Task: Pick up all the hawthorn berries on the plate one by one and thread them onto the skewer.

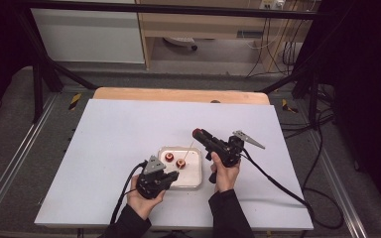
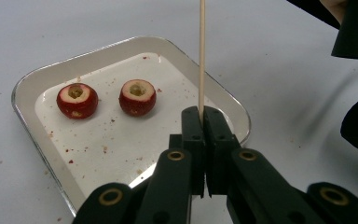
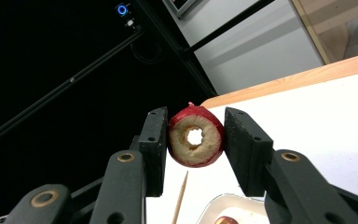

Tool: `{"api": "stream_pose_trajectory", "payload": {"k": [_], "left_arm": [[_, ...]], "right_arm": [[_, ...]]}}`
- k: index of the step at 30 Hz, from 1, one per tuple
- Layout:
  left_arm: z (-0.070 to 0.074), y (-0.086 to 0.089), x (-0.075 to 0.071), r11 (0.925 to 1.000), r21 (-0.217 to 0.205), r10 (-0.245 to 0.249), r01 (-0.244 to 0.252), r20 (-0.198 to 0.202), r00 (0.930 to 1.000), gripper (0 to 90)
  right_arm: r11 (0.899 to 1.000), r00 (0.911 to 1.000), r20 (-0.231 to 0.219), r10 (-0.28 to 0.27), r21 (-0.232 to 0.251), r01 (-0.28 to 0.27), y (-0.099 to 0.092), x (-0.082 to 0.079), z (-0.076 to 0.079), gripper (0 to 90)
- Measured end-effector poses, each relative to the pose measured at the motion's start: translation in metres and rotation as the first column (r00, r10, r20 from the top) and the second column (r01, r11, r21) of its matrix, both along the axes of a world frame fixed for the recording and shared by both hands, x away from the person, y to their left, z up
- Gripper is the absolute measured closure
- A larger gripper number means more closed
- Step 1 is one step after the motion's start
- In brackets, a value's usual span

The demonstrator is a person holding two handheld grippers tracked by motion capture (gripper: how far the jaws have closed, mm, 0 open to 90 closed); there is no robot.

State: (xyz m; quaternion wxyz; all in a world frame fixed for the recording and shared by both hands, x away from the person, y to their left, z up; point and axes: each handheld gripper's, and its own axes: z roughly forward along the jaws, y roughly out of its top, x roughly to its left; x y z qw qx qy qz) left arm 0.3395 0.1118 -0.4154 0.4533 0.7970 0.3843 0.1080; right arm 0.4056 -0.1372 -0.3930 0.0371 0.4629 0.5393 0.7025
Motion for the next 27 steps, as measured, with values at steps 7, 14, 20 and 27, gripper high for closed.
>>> {"api": "stream_pose_trajectory", "payload": {"k": [7,14,20,27], "left_arm": [[0.0004,0.0017,-0.0012,1.0,0.001,0.005,-0.005,0.008,1.0,88.1],[-0.0011,0.0017,-0.0004,1.0,0.002,0.007,-0.007,0.003,1.0,88.1],[-0.0013,0.002,0.0001,1.0,-0.001,0.008,-0.008,-0.004,1.0,88.1],[-0.0009,0.0028,0.0001,0.9999,-0.001,0.01,-0.01,-0.003,0.9999,88.1]], "right_arm": [[1.0,1.0,-0.006,-0.004,0.005,0.004,0.0018,0.0014,-0.0027,61.4],[1.0,0.9999,-0.013,0.005,0.008,-0.005,0.0043,0.0025,-0.0069,61.4],[1.0,0.9998,-0.014,0.011,0.01,-0.011,0.0056,0.0021,-0.0084,61.4],[1.0,0.9998,-0.017,0.013,0.015,-0.013,0.0053,0.0023,-0.008,61.4]]}}
